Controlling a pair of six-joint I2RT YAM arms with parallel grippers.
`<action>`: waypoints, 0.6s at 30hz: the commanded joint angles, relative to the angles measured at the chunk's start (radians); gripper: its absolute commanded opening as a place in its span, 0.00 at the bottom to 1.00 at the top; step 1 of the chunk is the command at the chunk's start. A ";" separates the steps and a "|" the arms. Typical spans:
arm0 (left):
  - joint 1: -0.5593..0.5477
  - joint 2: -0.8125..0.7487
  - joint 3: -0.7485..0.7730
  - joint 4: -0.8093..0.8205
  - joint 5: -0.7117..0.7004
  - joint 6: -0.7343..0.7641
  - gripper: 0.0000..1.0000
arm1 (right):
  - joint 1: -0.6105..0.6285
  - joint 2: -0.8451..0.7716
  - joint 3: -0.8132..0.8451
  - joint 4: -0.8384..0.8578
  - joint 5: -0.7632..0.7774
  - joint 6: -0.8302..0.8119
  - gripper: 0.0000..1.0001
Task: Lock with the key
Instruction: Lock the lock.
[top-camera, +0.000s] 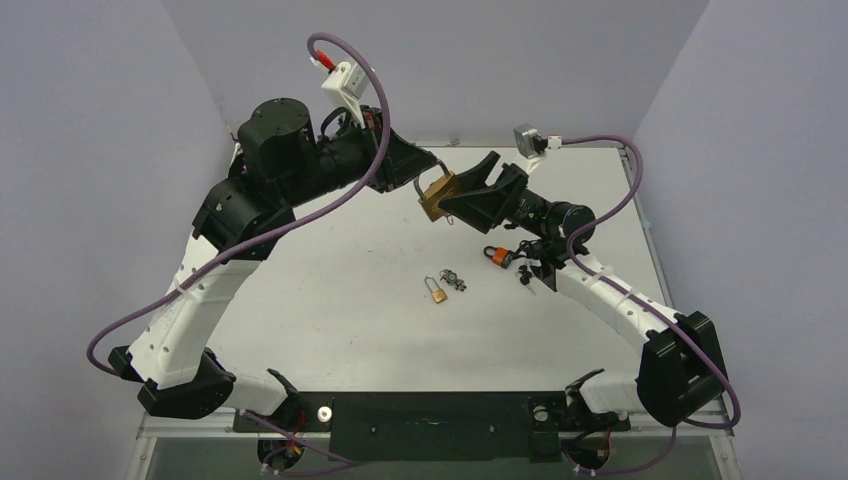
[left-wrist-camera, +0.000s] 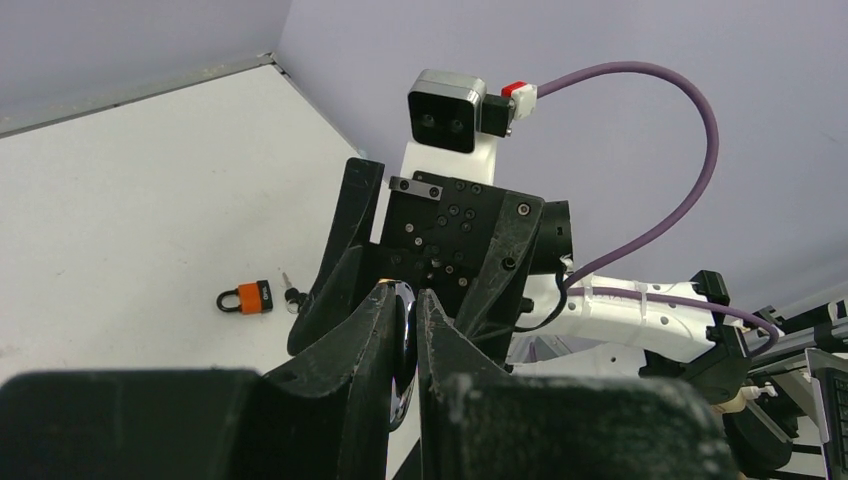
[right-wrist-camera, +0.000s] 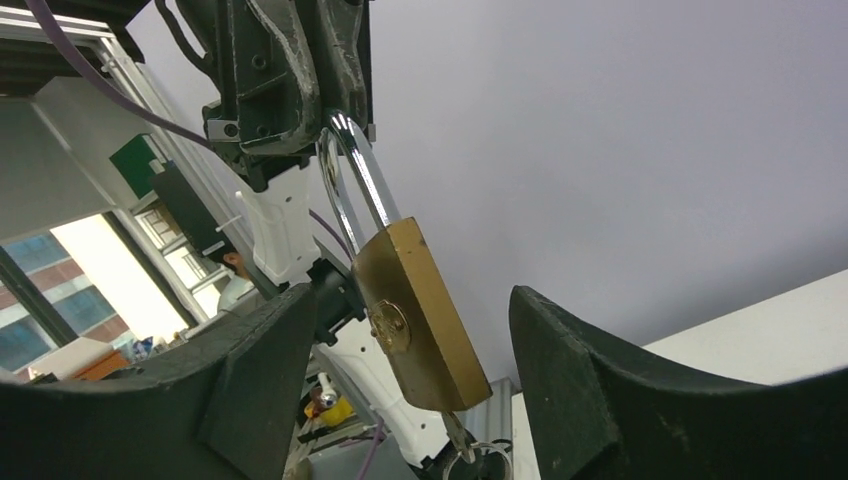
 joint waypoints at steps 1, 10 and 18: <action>0.016 -0.021 0.030 0.195 0.023 -0.034 0.00 | 0.035 0.020 0.054 0.095 0.023 -0.002 0.55; 0.045 0.004 0.075 0.052 0.080 0.046 0.02 | 0.014 0.010 0.058 0.136 0.013 0.077 0.00; 0.046 0.015 0.078 -0.081 0.185 0.133 0.29 | 0.015 -0.036 0.063 0.053 -0.007 0.030 0.00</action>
